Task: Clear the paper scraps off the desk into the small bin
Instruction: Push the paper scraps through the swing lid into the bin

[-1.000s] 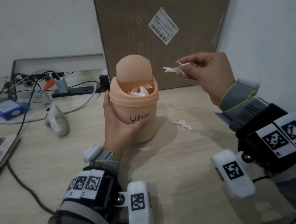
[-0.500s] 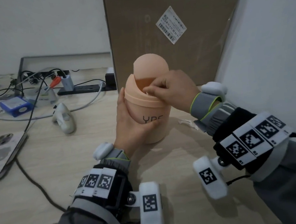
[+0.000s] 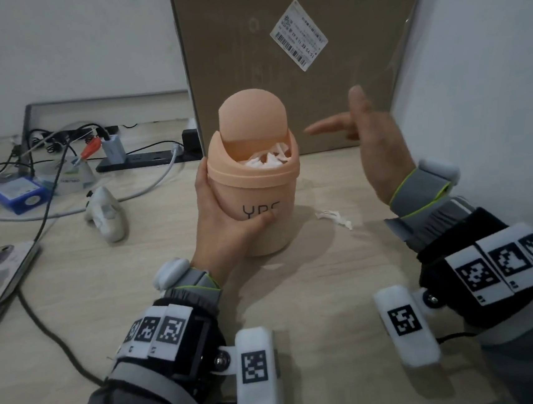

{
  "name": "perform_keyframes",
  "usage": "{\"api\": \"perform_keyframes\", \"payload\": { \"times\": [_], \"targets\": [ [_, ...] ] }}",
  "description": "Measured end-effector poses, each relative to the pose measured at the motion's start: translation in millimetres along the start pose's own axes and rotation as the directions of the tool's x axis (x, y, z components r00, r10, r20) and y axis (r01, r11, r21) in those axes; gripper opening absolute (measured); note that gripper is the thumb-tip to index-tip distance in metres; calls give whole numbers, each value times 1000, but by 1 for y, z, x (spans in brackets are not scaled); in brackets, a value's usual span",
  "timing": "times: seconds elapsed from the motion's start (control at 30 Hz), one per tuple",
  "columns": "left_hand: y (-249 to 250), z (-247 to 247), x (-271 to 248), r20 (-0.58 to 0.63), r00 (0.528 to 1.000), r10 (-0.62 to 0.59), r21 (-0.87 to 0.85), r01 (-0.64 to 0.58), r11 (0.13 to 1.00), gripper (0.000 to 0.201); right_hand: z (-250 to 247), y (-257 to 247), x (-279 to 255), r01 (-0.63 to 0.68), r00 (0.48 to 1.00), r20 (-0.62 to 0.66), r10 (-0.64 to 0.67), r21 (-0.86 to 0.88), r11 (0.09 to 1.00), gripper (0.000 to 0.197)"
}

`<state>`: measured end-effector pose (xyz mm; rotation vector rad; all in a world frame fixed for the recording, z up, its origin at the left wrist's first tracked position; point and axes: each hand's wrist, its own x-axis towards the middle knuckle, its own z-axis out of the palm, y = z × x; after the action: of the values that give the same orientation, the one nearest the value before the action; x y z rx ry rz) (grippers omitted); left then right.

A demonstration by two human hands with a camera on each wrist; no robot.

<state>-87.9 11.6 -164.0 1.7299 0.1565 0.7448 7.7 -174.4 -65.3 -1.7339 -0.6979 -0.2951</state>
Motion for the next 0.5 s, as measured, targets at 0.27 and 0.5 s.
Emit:
{"api": "perform_keyframes", "payload": {
  "times": [0.27,0.5],
  "targets": [
    [4,-1,-2,-6,1000,-18,-2,18,1000,134,-33,61,-13,-411,877,161,453,-240,880,13],
    [6,-2,-1,-14,999,-33,29,34,999,136,-30,91,-13,-251,740,452,498,-502,828,48]
  ]
}}
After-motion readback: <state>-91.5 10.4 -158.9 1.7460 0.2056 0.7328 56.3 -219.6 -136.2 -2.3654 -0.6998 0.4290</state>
